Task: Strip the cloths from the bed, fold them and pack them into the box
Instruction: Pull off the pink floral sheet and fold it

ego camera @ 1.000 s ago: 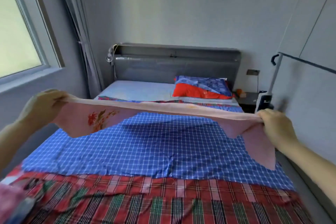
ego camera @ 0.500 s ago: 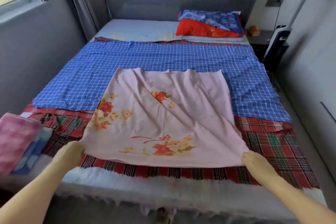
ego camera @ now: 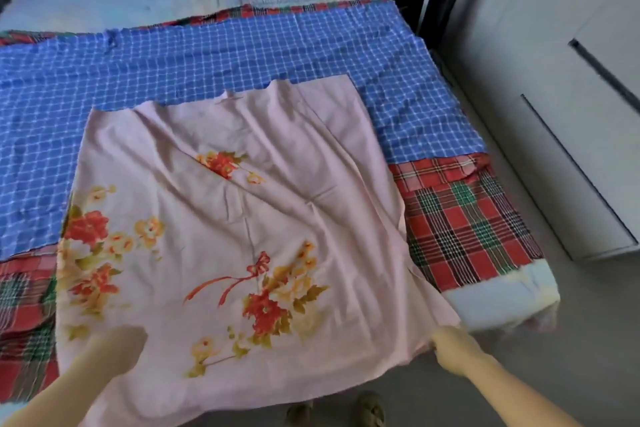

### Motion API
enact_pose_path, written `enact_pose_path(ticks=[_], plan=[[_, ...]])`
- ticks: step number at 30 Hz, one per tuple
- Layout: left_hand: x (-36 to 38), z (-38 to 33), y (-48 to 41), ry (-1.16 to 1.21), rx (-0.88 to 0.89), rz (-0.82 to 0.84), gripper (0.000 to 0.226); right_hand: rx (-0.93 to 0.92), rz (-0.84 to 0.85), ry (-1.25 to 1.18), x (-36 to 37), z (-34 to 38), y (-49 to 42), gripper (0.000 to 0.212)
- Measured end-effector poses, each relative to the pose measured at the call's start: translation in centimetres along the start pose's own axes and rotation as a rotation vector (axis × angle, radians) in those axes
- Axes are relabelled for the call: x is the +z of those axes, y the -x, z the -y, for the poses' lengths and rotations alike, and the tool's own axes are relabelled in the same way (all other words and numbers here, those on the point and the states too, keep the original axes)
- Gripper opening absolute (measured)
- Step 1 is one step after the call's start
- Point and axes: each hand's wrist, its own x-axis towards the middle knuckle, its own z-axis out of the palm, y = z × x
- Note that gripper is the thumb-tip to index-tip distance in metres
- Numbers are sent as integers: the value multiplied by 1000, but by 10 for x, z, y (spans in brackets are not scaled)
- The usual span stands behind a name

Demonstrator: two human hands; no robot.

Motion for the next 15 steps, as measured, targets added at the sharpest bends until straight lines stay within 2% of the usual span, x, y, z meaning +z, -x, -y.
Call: enact_pose_path(ticks=[1, 3, 5, 10, 11, 13, 15], plan=[[-32, -23, 16, 63, 3, -24, 37, 70, -35, -76, 6, -6, -6, 25], [-93, -82, 30, 114, 100, -190, 45, 161, -93, -135, 9, -17, -18, 19], [-118, -123, 8, -94, 188, -207, 47, 239, -175, -253, 11, -28, -32, 19], [-153, -252, -48, -27, 411, -417, 45, 391, -340, -525, 19, -60, -71, 23], [-158, -286, -62, -3, 507, -466, 43, 423, -347, -573, 23, -71, -85, 25], [-169, -338, -79, 83, 670, -524, 44, 437, -321, -648, 31, -83, -108, 15], [-180, -388, -97, 35, 815, -619, 46, 457, -285, -714, 41, -91, -127, 13]])
